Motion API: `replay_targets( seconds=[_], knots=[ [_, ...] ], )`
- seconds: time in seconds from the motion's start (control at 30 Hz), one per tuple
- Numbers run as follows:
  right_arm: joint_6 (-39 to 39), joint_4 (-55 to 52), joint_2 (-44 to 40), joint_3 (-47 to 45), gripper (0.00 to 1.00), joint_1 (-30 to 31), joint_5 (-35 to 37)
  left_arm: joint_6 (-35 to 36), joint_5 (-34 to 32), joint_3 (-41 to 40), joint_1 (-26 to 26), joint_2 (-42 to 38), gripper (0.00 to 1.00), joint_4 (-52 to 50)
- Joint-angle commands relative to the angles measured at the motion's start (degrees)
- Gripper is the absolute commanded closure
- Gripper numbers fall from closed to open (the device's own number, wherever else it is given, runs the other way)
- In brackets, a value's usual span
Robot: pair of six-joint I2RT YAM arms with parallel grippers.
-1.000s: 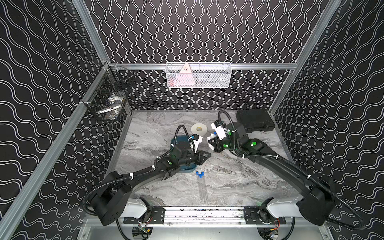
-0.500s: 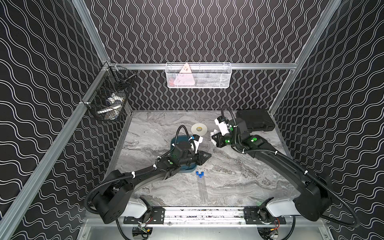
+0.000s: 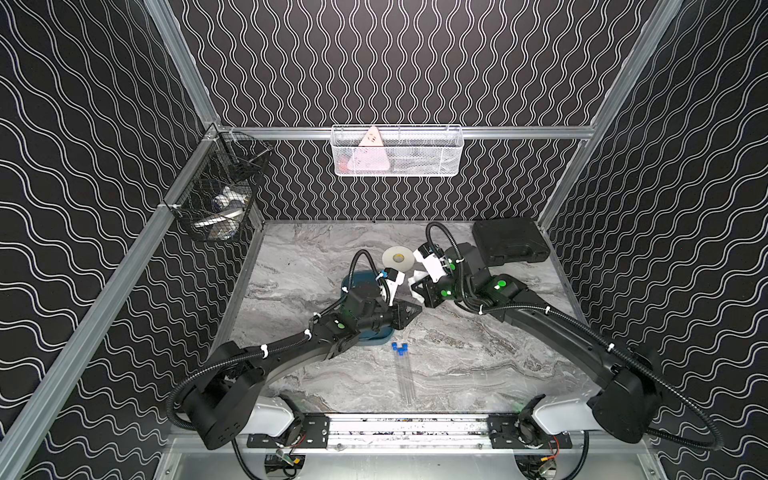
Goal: Wipe the exteriors of test tubes
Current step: Wipe the dirt from the test tube.
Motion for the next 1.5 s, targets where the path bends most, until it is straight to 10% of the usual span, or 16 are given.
replay_targets(
  seconds=[0.0,0.23,0.47,1.0,1.47],
  knots=[
    [2.0,1.1,-1.9,-1.6,1.0,1.0,-2.3,-0.3,0.4,0.5,0.3,0.2,0.89,2.5],
    [2.7,-2.3,-0.4,-2.4,1.0,-0.6,5.0,-0.5,0.7,0.4,0.8,0.3,0.89,2.7],
    [5.9,1.9,-3.2,-3.0,1.0,-10.1,-2.8,-0.1,0.5,0.1,1.2,-0.8,0.89,1.9],
    [-2.0,4.4,-4.6,-8.3,1.0,-0.4,-4.2,-0.7,1.6,0.6,1.6,0.2,0.89,2.7],
    [-11.2,1.3,1.9,0.6,1.0,-3.8,9.7,-0.8,2.0,0.8,1.6,0.0,0.89,2.9]
  ],
)
